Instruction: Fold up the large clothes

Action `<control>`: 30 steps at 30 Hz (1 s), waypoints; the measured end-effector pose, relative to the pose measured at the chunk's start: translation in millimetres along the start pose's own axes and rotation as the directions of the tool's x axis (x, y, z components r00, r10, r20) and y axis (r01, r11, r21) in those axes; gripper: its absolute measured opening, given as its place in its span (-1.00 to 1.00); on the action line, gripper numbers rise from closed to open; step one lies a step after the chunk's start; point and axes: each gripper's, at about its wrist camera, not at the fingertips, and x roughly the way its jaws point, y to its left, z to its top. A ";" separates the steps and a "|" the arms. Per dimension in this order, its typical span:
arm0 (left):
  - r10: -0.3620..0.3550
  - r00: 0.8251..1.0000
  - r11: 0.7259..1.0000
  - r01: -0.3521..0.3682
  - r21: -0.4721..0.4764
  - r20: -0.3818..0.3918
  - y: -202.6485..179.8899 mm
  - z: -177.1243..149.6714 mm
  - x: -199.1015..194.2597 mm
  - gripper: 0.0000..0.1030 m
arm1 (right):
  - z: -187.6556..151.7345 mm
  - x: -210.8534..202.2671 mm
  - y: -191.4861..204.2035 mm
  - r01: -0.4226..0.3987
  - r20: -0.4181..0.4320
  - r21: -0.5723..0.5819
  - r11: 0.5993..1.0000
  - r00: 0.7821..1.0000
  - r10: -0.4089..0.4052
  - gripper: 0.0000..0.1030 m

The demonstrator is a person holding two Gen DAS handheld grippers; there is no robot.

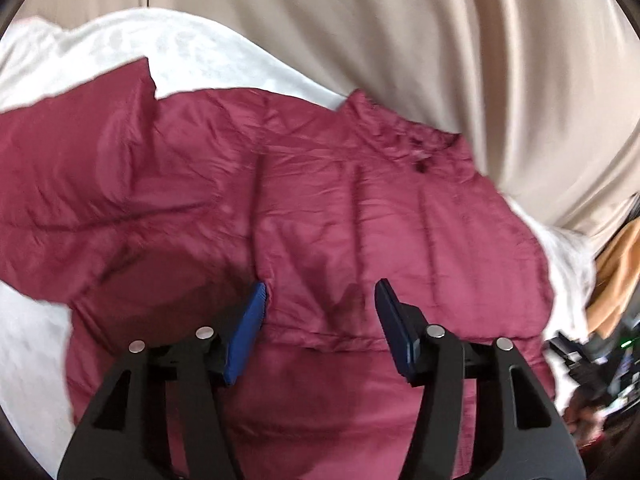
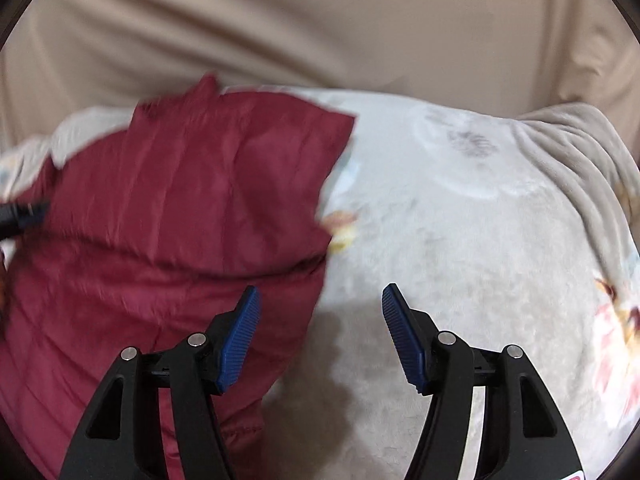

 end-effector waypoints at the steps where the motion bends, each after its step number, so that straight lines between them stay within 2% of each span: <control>1: 0.004 1.000 1.000 -0.004 -0.007 -0.003 -6.5 0.7 4.5 0.18 | 3.2 8.3 7.6 0.031 0.000 -0.032 0.999 1.000 -0.031 0.21; 3: 0.044 0.999 0.999 -0.044 0.014 -0.025 -13.3 1.6 15.5 0.11 | 9.8 19.3 16.5 0.078 0.011 -0.055 0.995 0.997 -0.077 0.20; 4: 0.071 0.997 0.997 -0.069 0.034 -0.044 -16.0 2.7 22.9 -0.09 | 15.2 23.4 19.1 0.091 0.019 -0.049 0.995 0.996 -0.090 0.11; 5: 0.107 0.992 0.993 -0.104 0.056 -0.062 -17.5 3.7 30.3 -0.61 | 22.6 23.6 19.9 0.087 0.039 -0.027 0.996 0.996 -0.086 -0.19; 6: 0.105 0.992 0.993 -0.101 0.061 -0.064 -19.8 4.3 31.9 -0.79 | 27.3 20.0 19.3 0.069 0.061 -0.003 0.998 0.996 -0.069 -0.43; 7: 0.097 0.994 0.994 -0.095 0.054 -0.055 -17.0 6.0 28.8 -0.82 | 32.1 11.3 16.4 0.035 0.098 0.040 0.999 0.994 -0.039 -0.77; 9: 0.134 0.991 0.988 -0.133 0.074 -0.015 -17.3 9.5 22.9 -0.95 | 33.4 0.5 8.7 0.005 0.143 0.092 0.996 0.990 -0.018 -0.92; 10: 0.154 0.988 0.983 -0.154 0.097 -0.001 -17.7 8.5 22.1 -0.98 | 30.3 2.3 3.4 0.010 0.142 0.109 0.994 0.989 -0.025 -0.95; 12: 0.167 0.986 0.979 -0.162 0.120 -0.028 -16.2 3.0 33.4 -0.98 | 15.9 32.9 -8.9 0.065 0.004 0.115 0.991 0.998 -0.066 -0.98; 13: 0.181 0.983 0.976 -0.175 0.132 -0.033 -16.0 -0.9 39.2 -0.98 | 1.6 54.8 -17.2 0.087 -0.093 0.122 0.989 0.993 -0.075 -1.00; 16: 0.178 0.984 0.976 -0.174 0.130 -0.026 -13.6 -1.2 42.8 -0.98 | -8.0 40.2 -41.7 0.005 -0.064 0.224 0.975 0.998 0.010 -1.00; 19: 0.152 0.988 0.982 -0.148 0.113 -0.025 -7.5 -2.0 41.5 -0.97 | -12.6 8.6 -63.2 -0.002 0.011 0.296 0.955 1.000 -0.001 -1.00; 20: 0.153 0.988 0.982 -0.149 0.114 -0.022 -7.2 -2.9 41.2 -0.97 | -10.3 -5.2 -71.0 -0.025 0.055 0.341 0.940 0.998 0.007 -0.98; 22: 0.167 0.986 0.978 -0.164 0.126 -0.013 -9.0 -4.8 41.1 -0.96 | 5.7 -23.1 -74.1 -0.122 0.122 0.394 0.911 0.989 0.080 -0.98; 26: 0.208 0.978 0.964 -0.206 0.165 0.007 -17.3 -9.3 40.8 -0.95 | 41.0 -23.6 -32.4 -0.197 0.154 0.317 0.928 0.976 0.155 -0.98; 30: 0.214 0.977 0.962 -0.213 0.169 0.012 -17.7 -9.9 40.8 -0.94 | 59.7 16.4 7.6 -0.171 0.104 0.240 0.956 0.983 0.150 -0.98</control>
